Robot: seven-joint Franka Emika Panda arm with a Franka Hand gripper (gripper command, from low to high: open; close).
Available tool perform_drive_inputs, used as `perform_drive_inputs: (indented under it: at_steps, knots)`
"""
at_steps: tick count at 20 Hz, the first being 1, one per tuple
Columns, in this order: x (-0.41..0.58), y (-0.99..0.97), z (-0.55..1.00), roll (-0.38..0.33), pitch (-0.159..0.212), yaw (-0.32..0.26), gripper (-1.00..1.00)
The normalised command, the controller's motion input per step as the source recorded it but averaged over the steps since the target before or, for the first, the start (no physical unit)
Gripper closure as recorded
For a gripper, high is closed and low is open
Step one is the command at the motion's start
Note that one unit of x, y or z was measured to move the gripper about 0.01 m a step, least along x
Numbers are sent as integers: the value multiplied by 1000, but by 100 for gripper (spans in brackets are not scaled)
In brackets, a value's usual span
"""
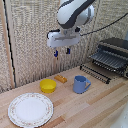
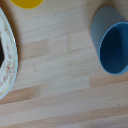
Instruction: Please guide your gripper toward the loaf. Carefully hold the bread using your gripper. Position the gripper over the white dish. Gently place the bread on the white dish.
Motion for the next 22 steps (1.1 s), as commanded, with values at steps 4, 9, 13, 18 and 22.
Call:
perform_drive_inputs:
  at_steps: [4,9,13,18,22]
  knots:
    - [553,-512,-211,57,0,129,-100]
    - [539,-481,-196,51,-1,145,-100]
    - [476,-406,-239,18,0,137,-100]
    - [399,-247,-328,0,4,105,-100]
    - [464,-251,-351,0,0,84,-100]
